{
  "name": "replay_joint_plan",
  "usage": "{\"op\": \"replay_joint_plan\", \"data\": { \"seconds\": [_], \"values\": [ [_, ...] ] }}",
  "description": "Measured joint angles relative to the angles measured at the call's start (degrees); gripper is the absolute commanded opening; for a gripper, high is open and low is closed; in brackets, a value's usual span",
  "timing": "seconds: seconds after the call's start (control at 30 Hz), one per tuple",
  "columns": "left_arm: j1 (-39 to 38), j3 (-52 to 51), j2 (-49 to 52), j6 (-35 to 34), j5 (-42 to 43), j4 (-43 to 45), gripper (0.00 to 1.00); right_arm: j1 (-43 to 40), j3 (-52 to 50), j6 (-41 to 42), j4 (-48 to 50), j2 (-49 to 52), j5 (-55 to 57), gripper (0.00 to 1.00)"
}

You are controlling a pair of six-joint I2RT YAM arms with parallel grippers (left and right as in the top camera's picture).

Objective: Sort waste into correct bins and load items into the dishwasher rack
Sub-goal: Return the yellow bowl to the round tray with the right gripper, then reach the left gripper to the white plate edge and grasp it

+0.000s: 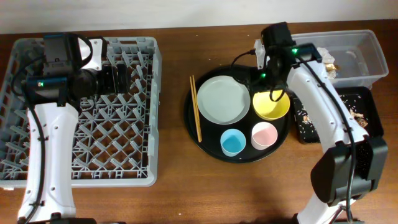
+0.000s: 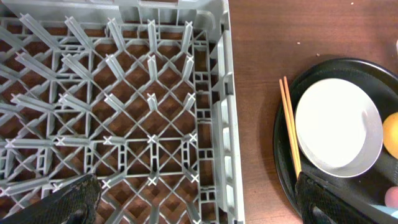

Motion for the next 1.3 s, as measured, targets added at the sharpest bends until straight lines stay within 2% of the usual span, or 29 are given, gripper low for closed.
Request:
{"op": "replay_joint_plan", "data": {
  "seconds": [0.37, 0.5, 0.6, 0.73, 0.8, 0.87, 0.9, 1.03, 1.3],
  "values": [
    [0.0, 0.0, 0.0, 0.0, 1.5, 0.0, 0.99, 0.0, 0.4, 1.7, -2.2, 0.0, -6.2, 0.50],
    [-2.0, 0.0, 0.0, 1.3, 3.8, 1.4, 0.96, -0.7, 1.5, 4.1, -3.5, 0.0, -6.3, 0.54],
    [-11.8, 0.0, 0.5, 3.8, 2.4, 4.0, 0.96, -5.5, 7.8, 4.9, -9.2, -0.6, -6.5, 0.57],
    [-27.8, 0.2, 7.3, 5.7, -6.0, 7.6, 0.99, -15.9, 13.2, 4.6, -15.6, -3.0, -6.5, 0.57],
    [-34.5, 0.2, 12.6, 6.8, -8.4, 10.1, 0.92, -19.7, 13.2, 4.7, -17.8, -3.1, -6.5, 0.57],
    [-40.6, 0.2, 16.9, 9.3, -9.3, 13.4, 0.89, -21.2, 13.2, 3.9, -19.3, -3.1, -6.5, 0.57],
    [-42.0, 0.2, 17.9, 11.0, -9.7, 16.0, 0.84, -21.4, 13.2, 3.6, -19.6, -3.1, -6.4, 0.57],
    [-47.7, 0.6, 24.5, 16.2, -10.8, 22.4, 0.81, -21.4, 13.2, 2.8, -20.5, -3.1, -5.6, 0.57],
    [-48.3, 0.6, 33.5, 19.0, -11.8, 30.4, 0.65, -21.4, 13.2, 2.3, -20.8, -3.1, -5.0, 0.57]
  ]
}}
